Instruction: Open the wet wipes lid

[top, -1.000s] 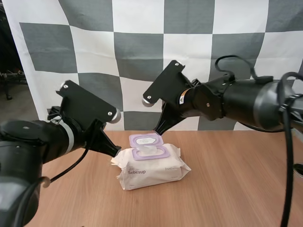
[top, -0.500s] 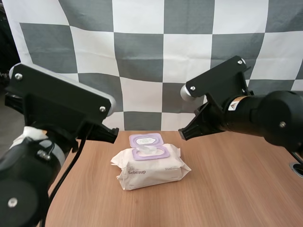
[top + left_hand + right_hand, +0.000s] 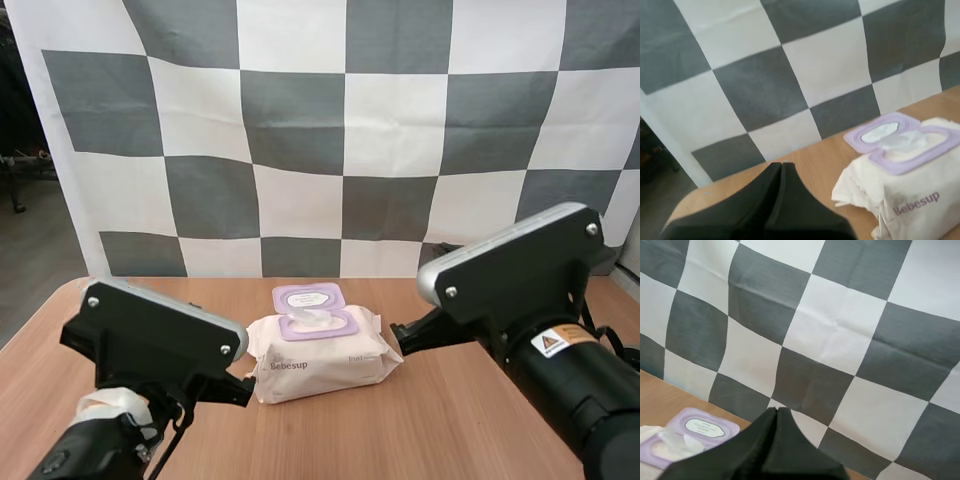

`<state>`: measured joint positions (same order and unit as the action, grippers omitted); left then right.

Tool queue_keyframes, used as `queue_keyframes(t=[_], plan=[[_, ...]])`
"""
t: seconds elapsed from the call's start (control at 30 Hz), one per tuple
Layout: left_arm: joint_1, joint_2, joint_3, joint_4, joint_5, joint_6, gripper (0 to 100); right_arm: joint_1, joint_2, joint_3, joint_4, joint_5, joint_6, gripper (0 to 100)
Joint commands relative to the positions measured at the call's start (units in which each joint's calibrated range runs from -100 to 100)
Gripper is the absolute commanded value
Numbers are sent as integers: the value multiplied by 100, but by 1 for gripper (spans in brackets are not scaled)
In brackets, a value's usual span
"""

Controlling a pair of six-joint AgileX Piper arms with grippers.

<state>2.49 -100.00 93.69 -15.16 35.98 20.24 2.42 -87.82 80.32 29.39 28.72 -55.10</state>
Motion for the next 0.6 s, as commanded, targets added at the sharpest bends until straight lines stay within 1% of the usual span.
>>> queue_keyframes(t=[0.0,0.07,0.1,0.17,0.27,0.33,0.47,0.5,0.57], plan=[[-56,0,631,1929,-671,-1941,0,-84,-278,598,-1468,-58,-3,0],[-131,0,631,2003,-917,-1941,0,-84,-278,758,-1665,-219,-3,0],[-217,0,631,1969,-647,-1941,0,-103,-278,909,-1811,-227,-3,0],[-304,0,631,1980,-665,-1941,0,-149,-278,1083,-1799,-333,-3,0],[-412,0,631,1980,-665,-1941,0,-210,-289,1391,-1571,-623,-3,0],[-428,0,631,1980,-648,-1941,0,-292,-324,1560,-1188,-619,-3,0],[-428,0,631,1980,-648,-1941,0,-404,-469,1935,-474,-180,-3,0],[-428,0,631,1980,-648,-1941,0,-404,-502,1968,-345,-180,-3,0],[-428,0,631,1980,-648,-1941,0,-419,-596,1968,-302,-117,-3,0]])
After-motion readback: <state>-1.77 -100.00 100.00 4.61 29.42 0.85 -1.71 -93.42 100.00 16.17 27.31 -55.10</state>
